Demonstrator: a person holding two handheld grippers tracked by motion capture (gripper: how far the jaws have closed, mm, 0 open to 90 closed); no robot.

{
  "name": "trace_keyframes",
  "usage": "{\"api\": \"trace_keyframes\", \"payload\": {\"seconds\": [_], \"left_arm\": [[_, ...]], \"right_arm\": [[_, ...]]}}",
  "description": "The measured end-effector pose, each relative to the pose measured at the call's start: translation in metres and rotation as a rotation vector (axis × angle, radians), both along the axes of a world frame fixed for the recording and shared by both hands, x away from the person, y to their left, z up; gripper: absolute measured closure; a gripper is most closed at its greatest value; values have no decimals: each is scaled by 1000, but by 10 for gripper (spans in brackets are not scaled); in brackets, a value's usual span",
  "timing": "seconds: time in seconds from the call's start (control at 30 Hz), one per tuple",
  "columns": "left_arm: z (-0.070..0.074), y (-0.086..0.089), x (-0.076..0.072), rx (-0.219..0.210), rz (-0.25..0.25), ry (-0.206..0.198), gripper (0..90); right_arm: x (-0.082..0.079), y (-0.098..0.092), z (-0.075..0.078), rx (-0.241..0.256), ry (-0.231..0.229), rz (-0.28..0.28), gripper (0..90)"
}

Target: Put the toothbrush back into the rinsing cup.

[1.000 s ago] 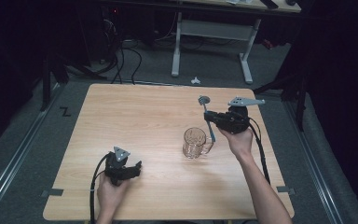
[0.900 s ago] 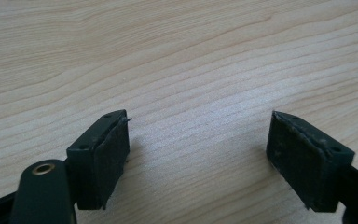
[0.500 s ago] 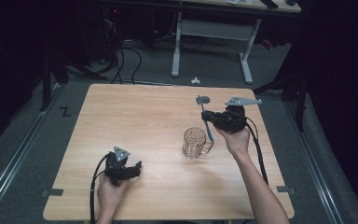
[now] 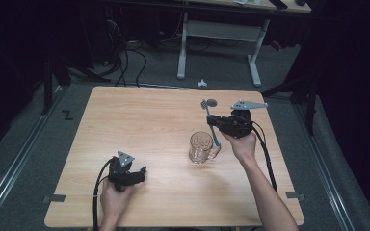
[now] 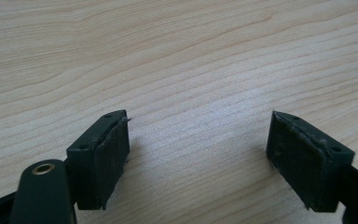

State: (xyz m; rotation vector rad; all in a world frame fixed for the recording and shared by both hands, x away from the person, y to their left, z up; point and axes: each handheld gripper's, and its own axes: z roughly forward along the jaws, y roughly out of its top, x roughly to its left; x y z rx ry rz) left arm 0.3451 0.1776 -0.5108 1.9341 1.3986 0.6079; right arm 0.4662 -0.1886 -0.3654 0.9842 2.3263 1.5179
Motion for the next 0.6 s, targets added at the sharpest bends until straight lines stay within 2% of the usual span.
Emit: {"api": "trace_keyframes", "payload": {"seconds": [0.6], "left_arm": [[0, 0, 0, 0, 0, 1, 217]], "right_arm": [[-1, -9, -5, -10, 18, -11, 797]]}}
